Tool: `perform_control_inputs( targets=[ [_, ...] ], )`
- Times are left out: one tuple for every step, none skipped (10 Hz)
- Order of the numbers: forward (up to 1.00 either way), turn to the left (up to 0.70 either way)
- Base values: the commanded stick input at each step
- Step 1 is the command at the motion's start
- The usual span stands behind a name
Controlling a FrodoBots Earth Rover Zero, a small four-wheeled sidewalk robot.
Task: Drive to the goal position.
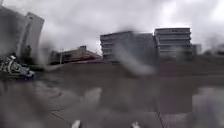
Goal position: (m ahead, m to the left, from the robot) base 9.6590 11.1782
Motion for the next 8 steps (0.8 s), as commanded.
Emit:
perform_control_inputs(
  targets=[
    [0.70,0.00],
    [0.70,0.00],
    [0.70,0.00],
    [0.70,0.00],
    [0.70,0.00],
    [0.70,0.00],
    [0.70,0.00],
    [0.70,0.00]
  ],
)
